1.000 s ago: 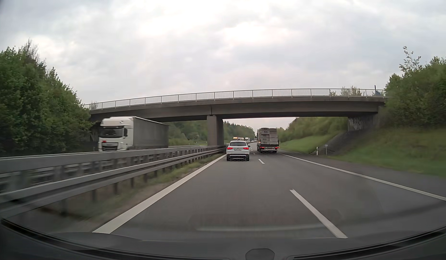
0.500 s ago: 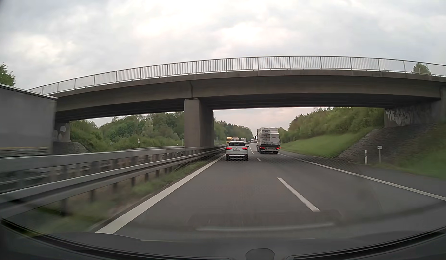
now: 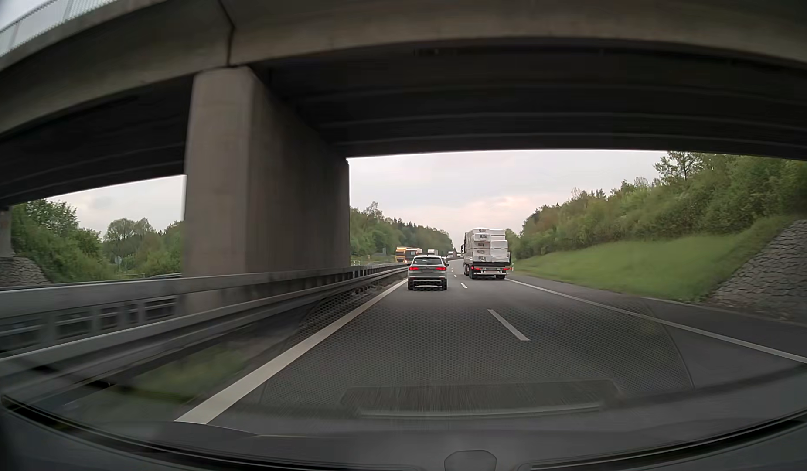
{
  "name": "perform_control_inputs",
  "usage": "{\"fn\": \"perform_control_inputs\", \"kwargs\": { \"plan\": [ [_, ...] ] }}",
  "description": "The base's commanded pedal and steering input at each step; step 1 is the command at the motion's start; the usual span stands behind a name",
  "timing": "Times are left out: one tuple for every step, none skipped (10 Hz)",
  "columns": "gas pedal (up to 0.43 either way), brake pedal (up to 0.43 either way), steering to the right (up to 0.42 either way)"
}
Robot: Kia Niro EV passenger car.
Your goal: Follow the waypoints while adhering to traffic rules and regulations
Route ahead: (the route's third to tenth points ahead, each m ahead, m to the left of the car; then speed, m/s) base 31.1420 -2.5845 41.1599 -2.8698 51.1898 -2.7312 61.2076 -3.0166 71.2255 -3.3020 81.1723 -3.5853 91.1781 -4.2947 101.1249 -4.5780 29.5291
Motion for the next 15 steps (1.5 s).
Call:
{"fn": "perform_control_inputs", "kwargs": {
  "plan": [
    [0.209, 0.0, 0.005],
    [0.209, 0.0, 0.005],
    [0.209, 0.0, 0.003],
    [0.209, 0.0, 0.002],
    [0.209, 0.0, 0.002],
    [0.228, 0.0, 0.002],
    [0.268, 0.0, 0.002],
    [0.319, 0.0, 0.002],
    [0.358, 0.0, 0.002],
    [0.421, 0.0, 0.002],
    [0.449, 0.0, 0.002],
    [0.48, 0.0, 0.002],
    [0.512, 0.0, 0.003],
    [0.539, 0.0, 0.003],
    [0.559, 0.0, 0.003]
  ]
}}
